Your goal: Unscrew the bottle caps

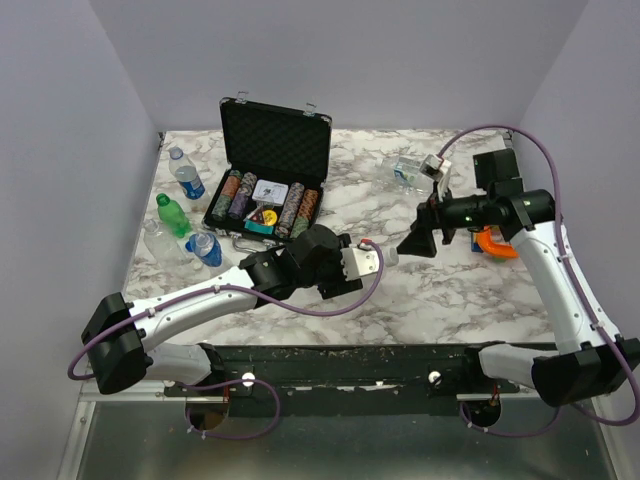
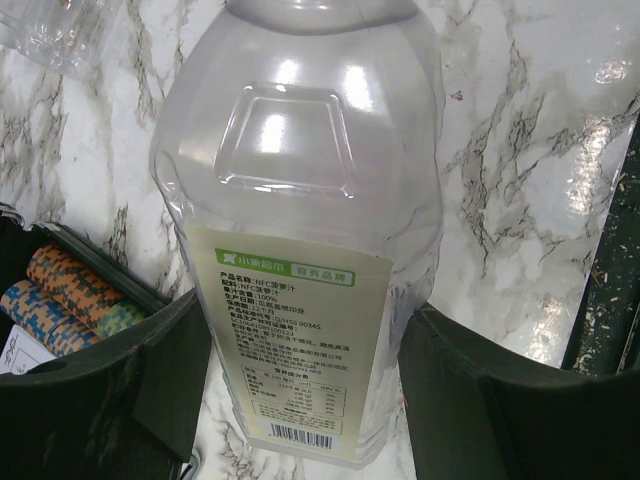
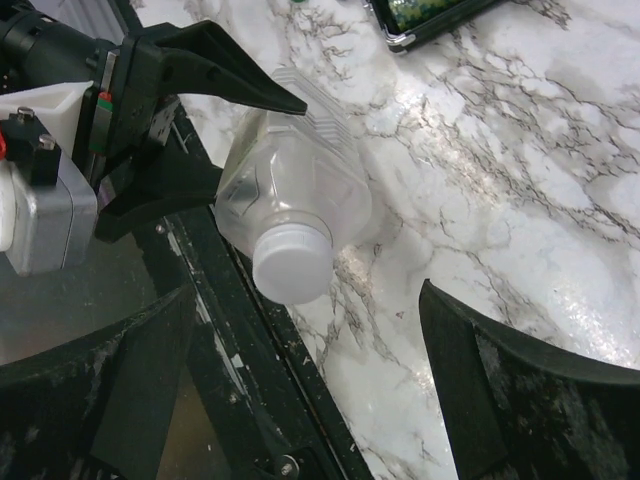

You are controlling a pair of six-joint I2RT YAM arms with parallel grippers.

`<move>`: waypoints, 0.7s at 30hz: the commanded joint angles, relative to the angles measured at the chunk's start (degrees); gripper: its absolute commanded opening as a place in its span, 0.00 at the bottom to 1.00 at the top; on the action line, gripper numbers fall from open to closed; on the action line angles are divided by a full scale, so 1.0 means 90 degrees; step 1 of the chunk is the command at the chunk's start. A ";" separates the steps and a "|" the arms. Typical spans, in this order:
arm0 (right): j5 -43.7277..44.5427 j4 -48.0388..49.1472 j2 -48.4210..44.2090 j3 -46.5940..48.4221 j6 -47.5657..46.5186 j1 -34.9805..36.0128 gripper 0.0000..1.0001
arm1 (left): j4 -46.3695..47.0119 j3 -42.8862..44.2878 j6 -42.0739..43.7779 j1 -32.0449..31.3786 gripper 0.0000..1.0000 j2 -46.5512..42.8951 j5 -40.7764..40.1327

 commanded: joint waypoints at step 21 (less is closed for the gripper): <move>0.0846 -0.0528 0.1050 0.0292 -0.0292 0.1365 0.59 | 0.0128 0.0099 -0.0218 -0.0045 0.00 -0.0027 -0.0166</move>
